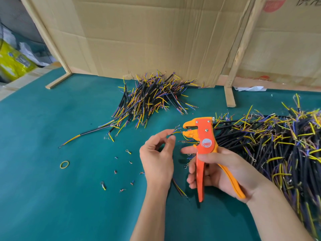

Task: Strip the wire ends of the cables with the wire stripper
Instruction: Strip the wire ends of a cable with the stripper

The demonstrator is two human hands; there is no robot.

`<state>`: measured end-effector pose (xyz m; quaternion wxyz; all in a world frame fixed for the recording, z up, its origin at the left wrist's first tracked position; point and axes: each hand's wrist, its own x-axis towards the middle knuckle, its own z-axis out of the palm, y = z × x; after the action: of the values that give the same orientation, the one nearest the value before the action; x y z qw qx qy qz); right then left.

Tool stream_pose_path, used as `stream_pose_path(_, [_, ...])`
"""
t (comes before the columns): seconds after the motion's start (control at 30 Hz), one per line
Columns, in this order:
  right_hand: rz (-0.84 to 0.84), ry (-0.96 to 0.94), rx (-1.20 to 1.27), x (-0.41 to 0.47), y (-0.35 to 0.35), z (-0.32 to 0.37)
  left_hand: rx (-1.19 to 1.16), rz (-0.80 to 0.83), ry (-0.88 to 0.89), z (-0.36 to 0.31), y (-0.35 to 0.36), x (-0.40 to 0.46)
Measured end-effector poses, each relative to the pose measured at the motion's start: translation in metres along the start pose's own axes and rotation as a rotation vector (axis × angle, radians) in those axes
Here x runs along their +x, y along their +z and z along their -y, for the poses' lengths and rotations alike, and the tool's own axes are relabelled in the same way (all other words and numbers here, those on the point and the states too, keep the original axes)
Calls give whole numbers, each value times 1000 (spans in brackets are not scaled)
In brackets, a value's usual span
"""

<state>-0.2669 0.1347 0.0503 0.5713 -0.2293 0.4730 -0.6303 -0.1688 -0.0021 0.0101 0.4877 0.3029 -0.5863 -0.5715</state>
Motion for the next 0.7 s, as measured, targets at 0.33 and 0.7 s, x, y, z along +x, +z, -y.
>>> stream_pose_path(0.33, [-2,-9,-47,3,9,-1,105,31,44,-2,1,-2])
stream_pose_path(0.7, [-114,-22,-47,8,22,-5,105,36,20,-3,3,-3])
